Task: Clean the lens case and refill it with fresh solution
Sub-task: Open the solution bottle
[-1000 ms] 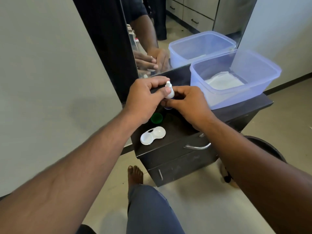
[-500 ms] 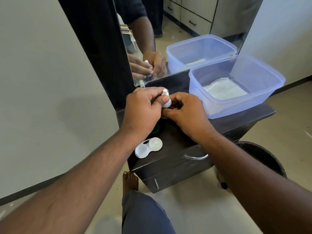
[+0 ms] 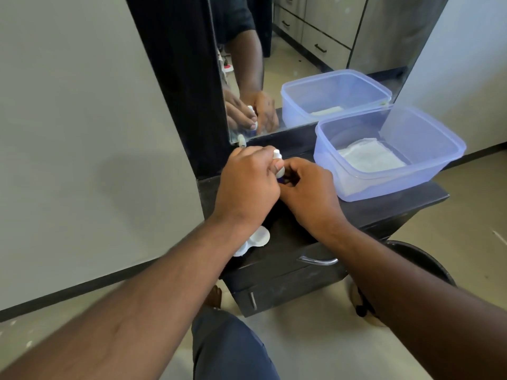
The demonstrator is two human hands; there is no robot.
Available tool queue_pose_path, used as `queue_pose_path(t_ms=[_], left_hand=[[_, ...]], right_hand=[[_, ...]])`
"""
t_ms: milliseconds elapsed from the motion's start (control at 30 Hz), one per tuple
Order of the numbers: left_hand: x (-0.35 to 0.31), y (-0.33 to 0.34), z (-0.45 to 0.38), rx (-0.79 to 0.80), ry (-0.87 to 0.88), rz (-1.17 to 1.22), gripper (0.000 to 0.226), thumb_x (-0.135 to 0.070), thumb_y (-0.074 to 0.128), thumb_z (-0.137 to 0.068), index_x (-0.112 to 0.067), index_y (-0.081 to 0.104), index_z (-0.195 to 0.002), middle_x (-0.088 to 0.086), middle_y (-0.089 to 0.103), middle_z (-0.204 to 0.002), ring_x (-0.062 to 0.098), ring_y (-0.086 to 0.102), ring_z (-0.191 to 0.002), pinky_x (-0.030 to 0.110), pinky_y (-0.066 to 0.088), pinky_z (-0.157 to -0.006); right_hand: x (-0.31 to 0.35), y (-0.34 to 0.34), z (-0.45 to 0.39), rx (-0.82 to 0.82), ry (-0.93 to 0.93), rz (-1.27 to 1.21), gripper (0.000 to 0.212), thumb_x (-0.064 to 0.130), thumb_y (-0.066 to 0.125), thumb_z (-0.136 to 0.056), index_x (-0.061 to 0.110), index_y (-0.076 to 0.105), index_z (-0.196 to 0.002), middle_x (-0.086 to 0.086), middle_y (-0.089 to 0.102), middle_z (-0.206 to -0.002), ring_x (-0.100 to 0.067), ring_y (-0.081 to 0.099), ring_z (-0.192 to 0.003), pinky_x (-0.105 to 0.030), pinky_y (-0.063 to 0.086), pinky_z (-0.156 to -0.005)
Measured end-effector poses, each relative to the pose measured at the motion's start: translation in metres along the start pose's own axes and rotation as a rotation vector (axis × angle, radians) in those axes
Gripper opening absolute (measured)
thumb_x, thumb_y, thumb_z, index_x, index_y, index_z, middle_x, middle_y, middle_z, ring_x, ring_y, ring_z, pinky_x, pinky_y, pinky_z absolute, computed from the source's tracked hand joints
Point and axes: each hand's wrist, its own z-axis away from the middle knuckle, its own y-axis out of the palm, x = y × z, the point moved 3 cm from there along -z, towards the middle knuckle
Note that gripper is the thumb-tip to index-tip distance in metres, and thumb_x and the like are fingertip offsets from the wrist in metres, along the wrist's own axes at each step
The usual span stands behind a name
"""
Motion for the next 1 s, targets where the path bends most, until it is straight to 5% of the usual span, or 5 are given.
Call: queue_pose_path(t_ms=[233, 467, 600, 700, 1000], left_hand=[[-0.013, -0.012, -0.003, 0.015, -0.24, 0.007, 0.029, -0.032, 0.069, -0.082, -0.006, 0.067, -0.068, 0.005, 0.064, -0.065, 0.022, 0.059, -0.064, 0.039, 0.051, -0.062], [0.001, -0.023, -0.005, 0.256, -0.307, 0.445, 0.081, -0.012, 0.076, -0.079, -0.031, 0.035, -0.146, -0.009, 0.067, -0.119, 0.002, 0.053, -0.121, 0.031, 0.042, -0.105], [0.001, -0.021, -0.004, 0.164, -0.335, 0.427, 0.063, -0.004, 0.074, -0.08, -0.024, 0.053, -0.135, -0.01, 0.072, -0.095, -0.006, 0.065, -0.092, 0.011, 0.05, -0.083], [0.001, -0.019, -0.005, 0.094, -0.284, 0.321, 0.043, -0.013, 0.081, -0.074, -0.019, 0.067, -0.114, -0.009, 0.069, -0.077, 0.004, 0.066, -0.077, 0.026, 0.056, -0.078], [0.003, -0.022, -0.007, 0.211, -0.242, 0.431, 0.038, -0.005, 0.068, -0.085, -0.014, 0.065, -0.121, -0.005, 0.069, -0.111, -0.006, 0.062, -0.099, 0.008, 0.048, -0.085]], right_hand=[[0.008, 0.001, 0.005, 0.026, 0.016, 0.055, 0.01, 0.014, 0.068, -0.082, 0.02, 0.06, -0.082, 0.014, 0.06, -0.074, 0.002, 0.055, -0.067, -0.008, 0.039, -0.059], [0.002, 0.002, 0.001, 0.019, 0.05, -0.038, 0.025, 0.026, 0.078, -0.076, 0.019, 0.067, -0.097, 0.012, 0.066, -0.084, 0.0, 0.06, -0.077, -0.016, 0.048, -0.071], [0.002, 0.002, 0.001, 0.025, 0.062, -0.054, 0.028, 0.027, 0.078, -0.075, 0.02, 0.067, -0.099, 0.011, 0.067, -0.087, -0.002, 0.062, -0.079, -0.017, 0.051, -0.073], [0.002, 0.002, 0.0, 0.026, 0.052, -0.05, 0.023, 0.024, 0.078, -0.076, 0.021, 0.066, -0.095, 0.013, 0.065, -0.081, 0.0, 0.06, -0.074, -0.012, 0.046, -0.067], [-0.001, 0.002, -0.002, 0.047, 0.071, -0.069, 0.029, 0.028, 0.079, -0.075, 0.019, 0.066, -0.1, 0.011, 0.066, -0.088, 0.002, 0.057, -0.073, -0.011, 0.045, -0.068]])
